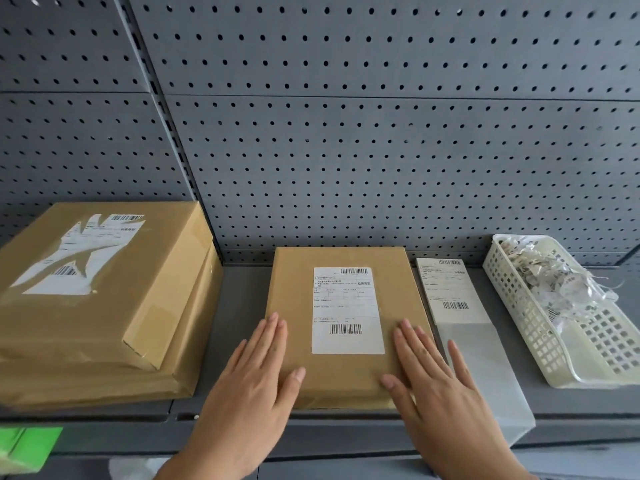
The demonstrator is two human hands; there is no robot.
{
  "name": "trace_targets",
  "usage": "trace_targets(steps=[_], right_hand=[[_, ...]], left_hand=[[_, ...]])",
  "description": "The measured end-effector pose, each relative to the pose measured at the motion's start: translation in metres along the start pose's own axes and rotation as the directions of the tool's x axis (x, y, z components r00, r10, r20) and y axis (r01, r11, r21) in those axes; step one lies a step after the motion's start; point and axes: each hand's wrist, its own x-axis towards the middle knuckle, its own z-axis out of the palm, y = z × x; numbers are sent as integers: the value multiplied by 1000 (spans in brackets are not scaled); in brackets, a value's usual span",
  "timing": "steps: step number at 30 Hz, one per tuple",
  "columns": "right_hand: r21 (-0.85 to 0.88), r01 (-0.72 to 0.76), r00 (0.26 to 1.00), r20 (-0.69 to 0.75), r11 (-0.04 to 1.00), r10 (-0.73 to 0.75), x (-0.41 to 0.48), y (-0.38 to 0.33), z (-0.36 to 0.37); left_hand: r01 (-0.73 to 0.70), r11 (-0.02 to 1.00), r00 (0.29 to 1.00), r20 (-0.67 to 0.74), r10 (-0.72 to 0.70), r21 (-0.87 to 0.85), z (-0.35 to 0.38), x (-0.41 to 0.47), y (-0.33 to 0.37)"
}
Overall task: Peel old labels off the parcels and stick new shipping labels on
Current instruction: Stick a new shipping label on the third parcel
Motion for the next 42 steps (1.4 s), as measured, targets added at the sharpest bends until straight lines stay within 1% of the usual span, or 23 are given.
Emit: trace_targets(steps=[2, 3, 4, 5, 6, 7, 9, 10, 11, 13, 14, 17, 19, 22, 25, 29, 37, 42], right_hand=[[95, 13, 1000, -17, 995, -11, 2, 3, -1], [165, 6, 999, -41, 986, 0, 4, 6, -4], [253, -26, 999, -37, 967, 37, 6, 9, -9], [356, -72, 996, -25, 932, 86, 9, 10, -15], [459, -118, 990, -18, 881, 142, 12, 12, -19], [563, -175, 980, 16, 808, 201, 15, 15, -21], [738, -289, 949, 136, 610, 285, 23, 19, -20], [784, -341, 931, 207, 518, 299, 27, 21, -19], [810, -374, 918, 252, 453, 307, 30, 22, -15], [826, -420, 895, 309, 376, 321, 34, 22, -9], [833, -430, 889, 323, 349, 324, 36, 21, -8], [863, -437, 875, 343, 254, 340, 39, 17, -9], [867, -440, 871, 349, 233, 345, 39, 16, -10], [862, -454, 857, 353, 225, 374, 37, 12, -12], [866, -441, 858, 330, 235, 393, 31, 9, -15], [895, -386, 865, 266, 225, 426, 22, 7, -26], [935, -255, 866, 108, 246, 488, -8, 11, -61], [959, -200, 848, 65, 203, 526, -40, 30, -82]], left_hand=[[107, 983, 993, 68, -98, -152, -6, 0, 3], [165, 954, 984, 100, -144, -251, -9, 1, 4], [217, 904, 975, 128, -182, -368, -11, 1, 5], [262, 834, 965, 154, -214, -485, -13, 1, 6], [299, 755, 954, 175, -242, -583, -15, 3, 8], [328, 674, 943, 191, -271, -662, -16, 5, 8], [357, 511, 922, 208, -326, -782, -16, 14, 9], [366, 424, 910, 224, -348, -828, -15, 18, 9], [372, 339, 900, 247, -359, -864, -13, 22, 9], [383, 218, 893, 301, -334, -897, -11, 28, 10], [384, 193, 896, 314, -313, -903, -10, 29, 12], [386, 155, 898, 332, -289, -909, -11, 29, 16], [392, 151, 897, 340, -283, -908, -12, 29, 16], [399, 144, 896, 351, -273, -906, -16, 29, 16], [381, 165, 908, 334, -253, -910, -22, 27, 18], [316, 213, 939, 273, -208, -925, -35, 27, 20], [232, 235, 971, 212, -107, -944, -57, 27, 49], [174, 260, 985, 173, -26, -950, -65, 18, 87]])
